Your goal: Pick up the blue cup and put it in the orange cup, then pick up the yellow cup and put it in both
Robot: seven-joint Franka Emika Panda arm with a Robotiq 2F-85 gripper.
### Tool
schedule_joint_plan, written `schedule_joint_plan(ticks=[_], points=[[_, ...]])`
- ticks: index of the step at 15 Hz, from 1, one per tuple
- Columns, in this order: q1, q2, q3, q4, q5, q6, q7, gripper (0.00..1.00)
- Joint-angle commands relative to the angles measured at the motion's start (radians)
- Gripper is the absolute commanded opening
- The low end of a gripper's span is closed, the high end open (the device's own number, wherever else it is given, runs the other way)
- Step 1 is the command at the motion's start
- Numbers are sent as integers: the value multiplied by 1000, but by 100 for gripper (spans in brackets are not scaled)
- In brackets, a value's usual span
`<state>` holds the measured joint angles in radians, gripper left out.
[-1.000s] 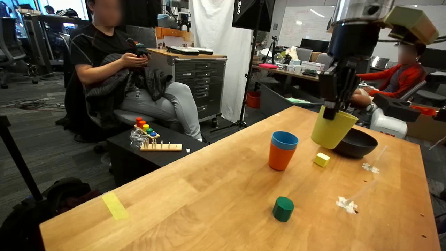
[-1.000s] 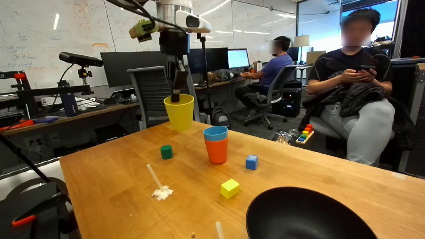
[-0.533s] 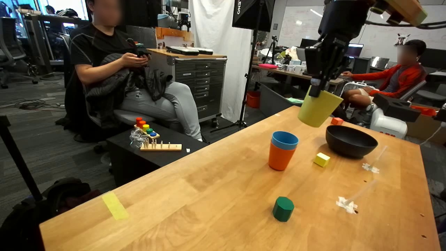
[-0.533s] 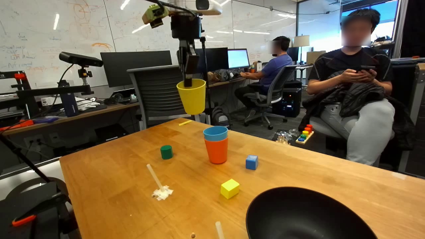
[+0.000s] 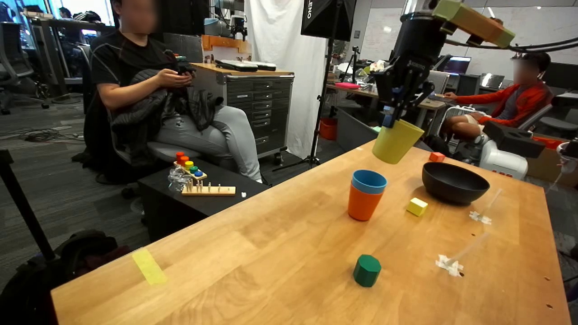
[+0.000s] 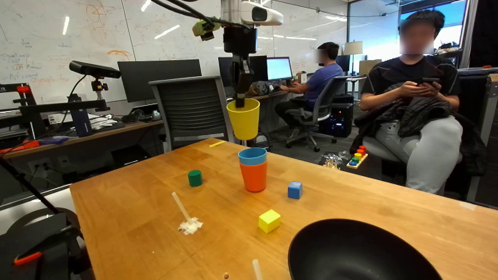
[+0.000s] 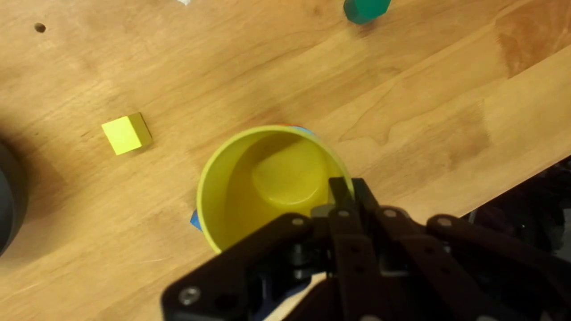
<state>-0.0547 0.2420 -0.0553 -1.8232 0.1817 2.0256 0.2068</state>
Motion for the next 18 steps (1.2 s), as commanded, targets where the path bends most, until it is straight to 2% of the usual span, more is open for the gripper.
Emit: schedule_joint_plan(ticks=[1,9,18], points=[[3,78,-5,101,3,-34,60,1],[16,176,0,197,4,-53,124,1],[27,215,-16,218,-43,-115,170,1]])
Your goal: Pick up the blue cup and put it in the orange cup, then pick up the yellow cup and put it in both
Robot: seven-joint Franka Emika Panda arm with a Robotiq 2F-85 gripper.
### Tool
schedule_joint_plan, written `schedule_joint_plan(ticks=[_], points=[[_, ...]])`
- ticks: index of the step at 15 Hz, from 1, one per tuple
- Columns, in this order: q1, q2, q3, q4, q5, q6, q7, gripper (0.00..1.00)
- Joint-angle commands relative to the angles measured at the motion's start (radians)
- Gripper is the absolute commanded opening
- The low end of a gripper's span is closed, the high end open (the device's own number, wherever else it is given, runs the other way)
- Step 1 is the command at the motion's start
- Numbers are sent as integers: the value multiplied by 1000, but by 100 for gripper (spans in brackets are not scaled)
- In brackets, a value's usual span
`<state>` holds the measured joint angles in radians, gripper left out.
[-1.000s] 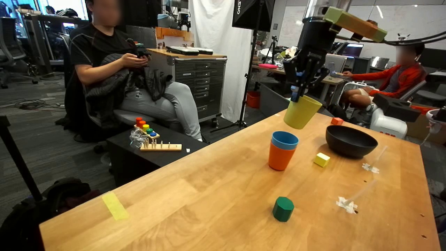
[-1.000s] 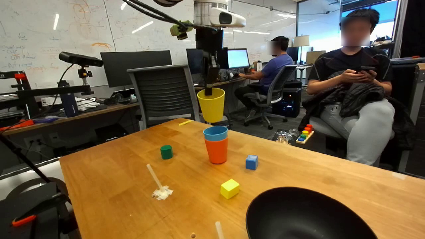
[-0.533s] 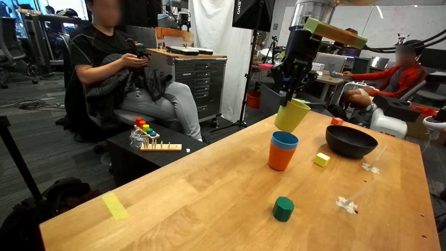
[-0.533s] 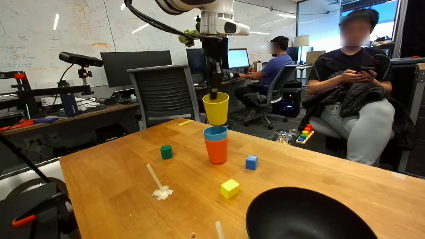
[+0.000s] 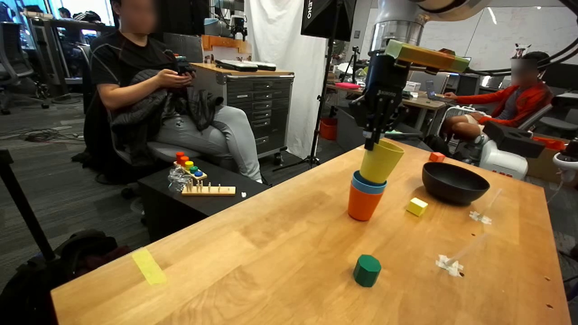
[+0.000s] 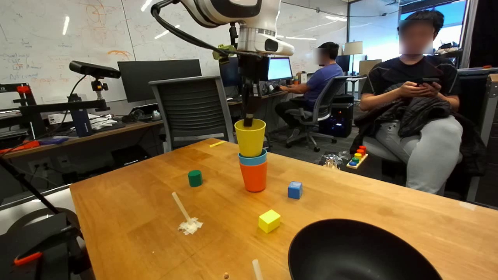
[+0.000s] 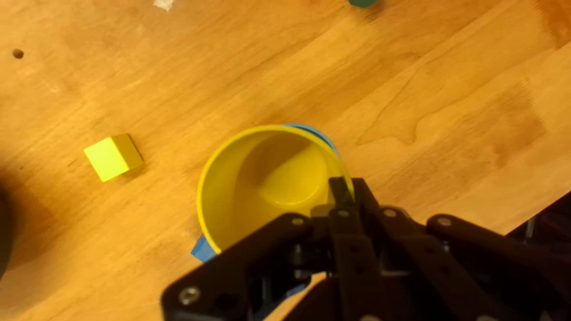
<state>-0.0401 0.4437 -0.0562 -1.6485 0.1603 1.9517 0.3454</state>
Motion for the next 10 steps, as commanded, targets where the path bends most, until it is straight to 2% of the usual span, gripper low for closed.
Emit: schedule_joint_plan(ticks=[1,10], points=[[11,15,-15,45,-21,-41,31,1],[-3,12,-2,-4,4,34,-32,1]])
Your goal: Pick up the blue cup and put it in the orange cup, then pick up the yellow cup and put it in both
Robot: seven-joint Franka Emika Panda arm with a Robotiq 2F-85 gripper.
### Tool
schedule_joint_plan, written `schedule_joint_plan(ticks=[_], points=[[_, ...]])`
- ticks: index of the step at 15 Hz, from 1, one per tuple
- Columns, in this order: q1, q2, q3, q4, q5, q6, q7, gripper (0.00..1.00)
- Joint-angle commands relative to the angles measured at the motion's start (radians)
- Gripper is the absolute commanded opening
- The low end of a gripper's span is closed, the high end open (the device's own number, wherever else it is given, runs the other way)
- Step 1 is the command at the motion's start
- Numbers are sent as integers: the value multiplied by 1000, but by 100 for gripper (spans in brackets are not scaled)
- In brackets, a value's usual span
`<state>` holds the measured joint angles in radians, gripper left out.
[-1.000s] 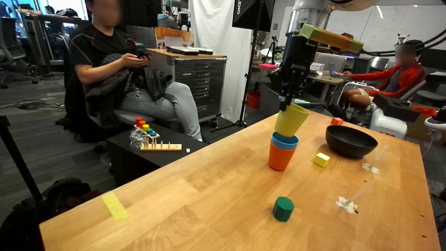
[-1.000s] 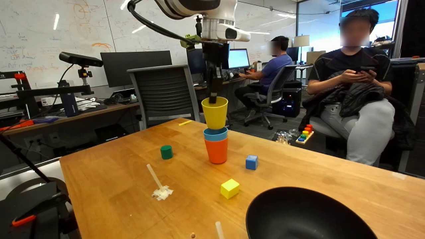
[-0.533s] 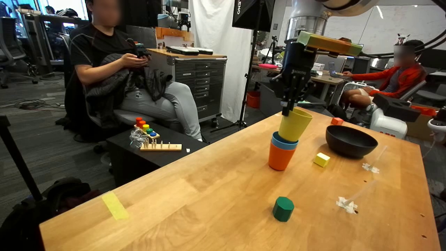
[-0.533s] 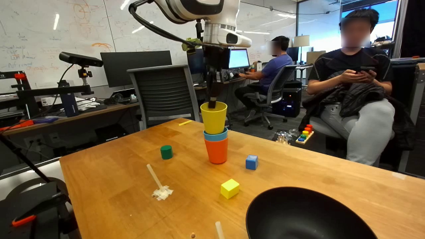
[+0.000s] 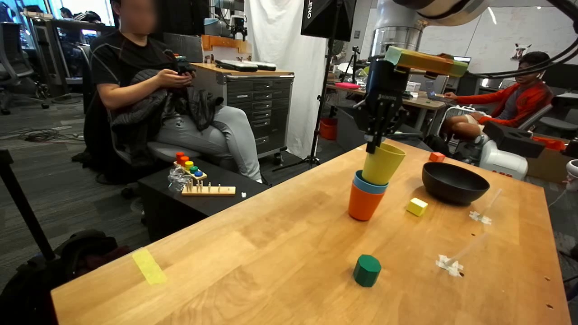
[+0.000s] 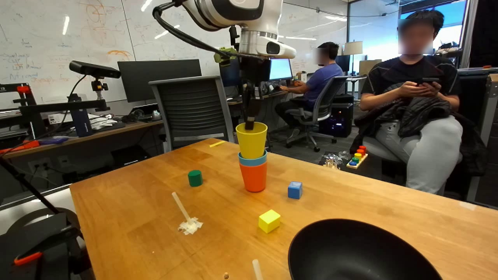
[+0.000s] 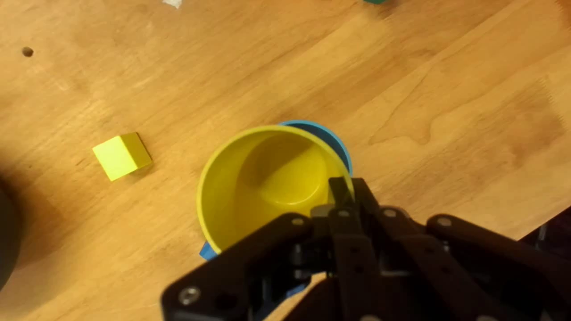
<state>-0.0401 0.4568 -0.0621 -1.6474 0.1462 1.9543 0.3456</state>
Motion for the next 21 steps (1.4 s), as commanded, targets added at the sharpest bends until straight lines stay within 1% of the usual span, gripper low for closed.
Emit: schedule_joint_plan(ticks=[1,6,10,11,12,13,15,16,21], points=[[-6,0,8,-10,27,48,-43,1],[-4,13,12,-27,34,104,-58,1],[-4,26,18,-36,38,105,-79,1],[-4,28,20,-39,39,102,-86,4],[-4,28,22,-40,40,97,-91,11],[-5,30,23,-41,40,94,-96,32],[-4,27,25,-47,39,94,-103,45],[-3,24,26,-50,37,93,-107,54],[-4,2,27,-60,35,86,-122,92]])
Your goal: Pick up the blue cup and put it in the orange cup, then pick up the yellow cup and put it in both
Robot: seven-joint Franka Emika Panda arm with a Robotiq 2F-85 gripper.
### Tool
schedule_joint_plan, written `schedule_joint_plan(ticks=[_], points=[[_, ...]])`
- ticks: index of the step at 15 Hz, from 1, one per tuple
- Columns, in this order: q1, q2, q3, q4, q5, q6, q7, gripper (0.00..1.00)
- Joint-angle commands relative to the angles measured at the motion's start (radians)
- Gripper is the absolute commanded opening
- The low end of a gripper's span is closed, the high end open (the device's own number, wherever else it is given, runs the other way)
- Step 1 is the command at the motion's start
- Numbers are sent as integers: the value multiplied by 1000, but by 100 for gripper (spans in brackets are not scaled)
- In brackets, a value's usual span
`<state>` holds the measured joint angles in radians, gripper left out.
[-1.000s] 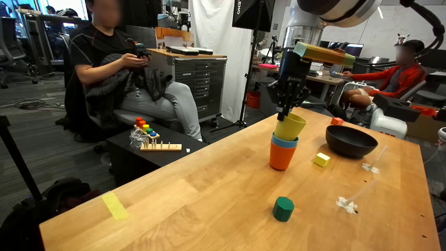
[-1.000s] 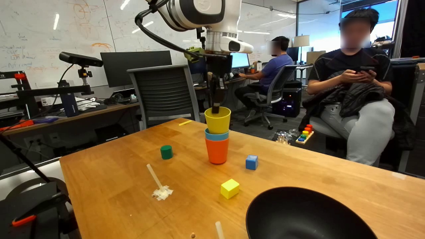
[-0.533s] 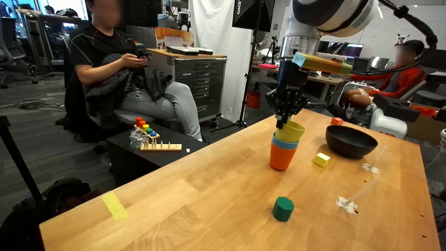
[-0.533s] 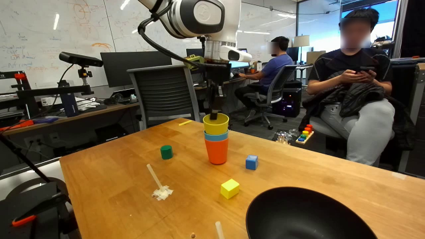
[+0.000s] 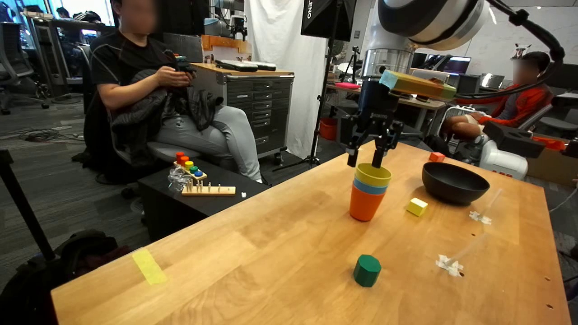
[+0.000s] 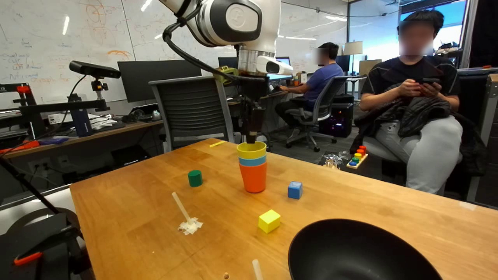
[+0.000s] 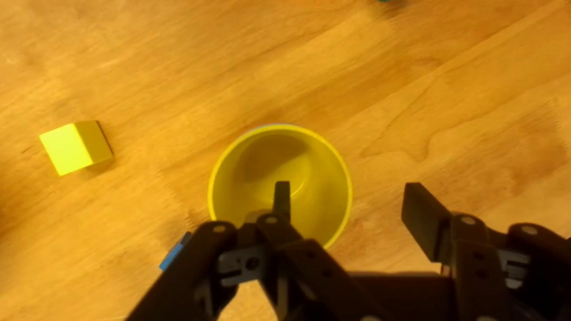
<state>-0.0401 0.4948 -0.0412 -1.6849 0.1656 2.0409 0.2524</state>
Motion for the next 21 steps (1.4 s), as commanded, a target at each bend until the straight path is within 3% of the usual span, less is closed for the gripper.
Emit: schedule_joint_plan(ticks=[1,11,18,19,21], points=[[-2,-50,8,-31,14,-2,-34,100],[45,-330,86,-274,18,10,-200,100],[82,-541,102,-469,-20,-47,-307,100],[81,-447,96,-387,-6,-38,-264,100],[82,-466,95,-403,-6,-40,-267,100]])
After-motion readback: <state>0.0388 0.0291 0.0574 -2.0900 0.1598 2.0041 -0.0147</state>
